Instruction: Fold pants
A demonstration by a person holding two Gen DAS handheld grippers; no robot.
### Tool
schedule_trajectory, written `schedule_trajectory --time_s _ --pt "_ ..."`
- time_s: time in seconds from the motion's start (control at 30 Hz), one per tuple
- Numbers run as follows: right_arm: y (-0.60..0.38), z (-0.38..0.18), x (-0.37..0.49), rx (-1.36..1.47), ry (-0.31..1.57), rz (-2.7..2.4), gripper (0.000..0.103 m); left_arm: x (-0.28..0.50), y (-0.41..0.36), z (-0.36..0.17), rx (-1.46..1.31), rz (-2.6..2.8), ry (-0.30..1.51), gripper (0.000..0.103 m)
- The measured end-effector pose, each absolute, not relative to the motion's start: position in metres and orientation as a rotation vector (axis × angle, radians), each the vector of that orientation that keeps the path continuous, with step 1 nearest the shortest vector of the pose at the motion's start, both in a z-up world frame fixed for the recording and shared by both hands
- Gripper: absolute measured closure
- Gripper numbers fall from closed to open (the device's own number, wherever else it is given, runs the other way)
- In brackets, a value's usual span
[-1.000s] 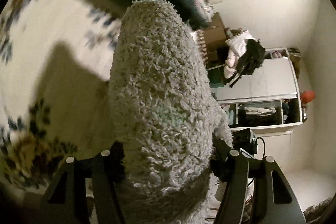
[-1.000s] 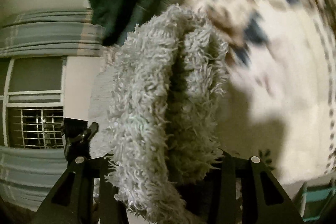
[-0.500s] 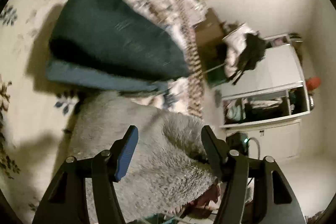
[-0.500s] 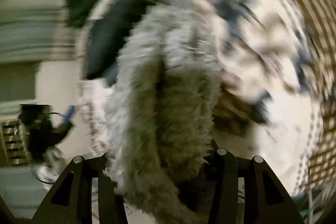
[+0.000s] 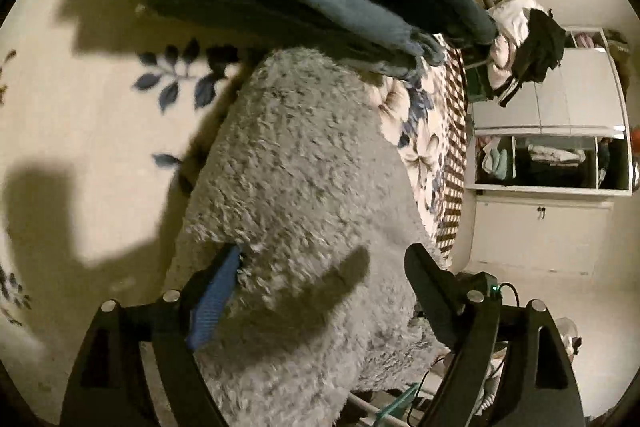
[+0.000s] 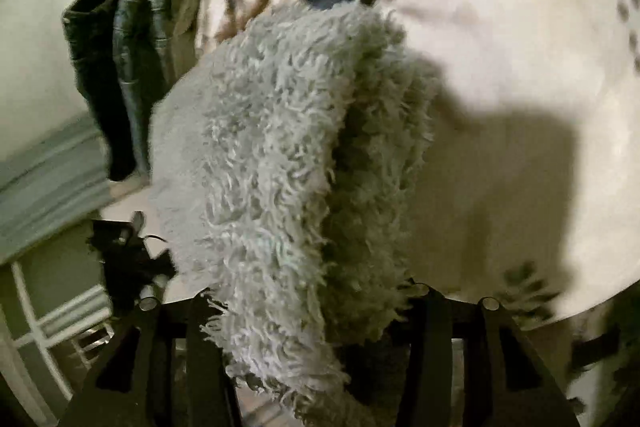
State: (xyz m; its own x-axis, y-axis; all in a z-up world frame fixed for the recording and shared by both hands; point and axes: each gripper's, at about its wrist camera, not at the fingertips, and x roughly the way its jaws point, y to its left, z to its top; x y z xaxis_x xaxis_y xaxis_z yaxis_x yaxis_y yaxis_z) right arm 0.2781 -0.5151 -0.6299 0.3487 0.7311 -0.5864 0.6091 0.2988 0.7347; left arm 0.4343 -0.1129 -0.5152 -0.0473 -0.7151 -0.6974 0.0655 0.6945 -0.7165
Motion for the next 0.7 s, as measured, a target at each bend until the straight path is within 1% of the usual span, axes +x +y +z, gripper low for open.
schedule_trajectory --time_s 0.1,0.17,0.23,0.27,0.3,0.33,0.37,0.4,0.43,0.47,0.5,0.53,0.63,0.67,0.7 --pt "-0.512 -0.618 0.265 1.5 1.243 0.209 0.056 0.431 -0.108 -0.494 -0.541 -0.71 1.46 0.02" --pt "-0.513 -0.627 0.252 1.51 1.27 0.188 0.056 0.427 -0.104 -0.48 -0.533 -0.725 1.435 0.02" --pt "-0.514 -0.654 0.235 1.526 1.348 0.145 0.055 0.426 -0.106 -0.476 -0.534 -0.739 1.431 0.02" --pt "-0.514 -0.666 0.228 1.512 1.387 0.132 0.053 0.425 -0.108 -0.477 -0.525 -0.738 1.43 0.02" --pt "-0.513 -0.675 0.223 1.475 1.43 0.119 0.046 0.424 -0.112 -0.478 -0.511 -0.742 1.43 0.02" --pt "-0.512 -0.682 0.219 1.449 1.457 0.102 0.042 0.422 -0.118 -0.481 -0.505 -0.757 1.438 0.02" --pt "-0.512 -0.688 0.213 1.436 1.482 0.083 0.033 0.42 -0.125 -0.485 -0.495 -0.772 1.449 0.02" --pt "-0.511 -0.691 0.21 1.436 1.488 0.083 0.028 0.418 -0.136 -0.491 -0.472 -0.791 1.462 0.019" --pt "-0.51 -0.692 0.207 1.431 1.489 0.085 0.028 0.415 -0.142 -0.496 -0.452 -0.809 1.476 0.018" --pt "-0.509 -0.69 0.203 1.414 1.481 0.08 0.027 0.413 -0.153 -0.506 -0.414 -0.825 1.495 0.014" --pt "-0.509 -0.687 0.2 1.402 1.467 0.077 0.021 0.412 -0.157 -0.512 -0.385 -0.828 1.504 0.014" --pt "-0.511 -0.684 0.196 1.402 1.443 0.073 0.019 0.412 -0.164 -0.519 -0.351 -0.833 1.519 0.014" --pt "-0.507 -0.683 0.188 1.442 1.376 0.065 0.018 0.415 -0.173 -0.532 -0.252 -0.846 1.523 0.014" --pt "-0.503 -0.683 0.18 1.442 1.365 0.051 0.018 0.418 -0.174 -0.534 -0.206 -0.844 1.509 0.014" --pt "-0.502 -0.683 0.177 1.444 1.353 0.037 0.018 0.418 -0.173 -0.534 -0.168 -0.848 1.496 0.022"
